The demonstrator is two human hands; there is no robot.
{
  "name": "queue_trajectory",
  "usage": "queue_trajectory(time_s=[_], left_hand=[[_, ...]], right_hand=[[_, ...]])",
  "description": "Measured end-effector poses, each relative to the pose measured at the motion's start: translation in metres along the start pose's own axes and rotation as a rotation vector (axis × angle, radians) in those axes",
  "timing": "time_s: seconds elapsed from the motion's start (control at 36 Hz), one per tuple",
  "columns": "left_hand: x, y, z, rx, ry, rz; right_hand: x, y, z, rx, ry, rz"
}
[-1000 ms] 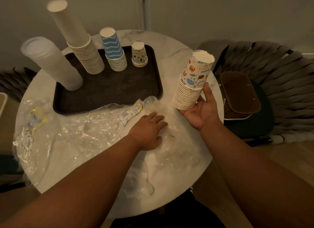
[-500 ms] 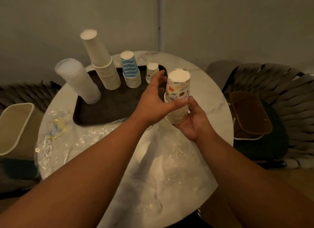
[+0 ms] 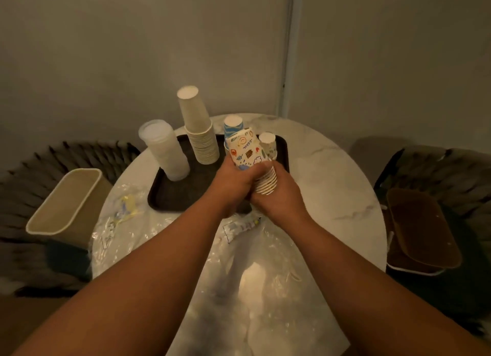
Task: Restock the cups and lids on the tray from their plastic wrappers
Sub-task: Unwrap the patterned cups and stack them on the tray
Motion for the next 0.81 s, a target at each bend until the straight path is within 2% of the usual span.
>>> queue_trajectory(time_s=[0.11,0.22,0.47,0.69,0.81], left_hand=[[-0.005,0.006,0.001,-0.061,0.007,0.081],[-0.027,0.000,0.006,-0.066,0.070,0.038],[-0.046,-0.035,0.005,-0.093,0.054,0.119],[-0.037,-0.048,0.009,-0.066,0.158,0.123],[-0.023,-0.052,0.011,-0.034,0.069,0.134]], right_hand=[[-0.004,0.003,0.004,0.006,0.017,0.020],[0.000,-0.001,0.004,0.012,0.053,0.075],[0.017,-0.015,0.004,0.111,0.077,-0.009],[0.011,-0.021,-0.008,0.157,0.072,-0.026],[0.002,-0.024,-0.014,0.178,0.099,-0.011]])
Point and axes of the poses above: each hand's wrist, its own y-axis away from the middle knuckle, its own x-axis out of the palm, z = x × y, the point moved 4 cm from there along -y, towards the middle knuckle, and after that the axes turned 8 degrees about -x, right-handed, at the moved point
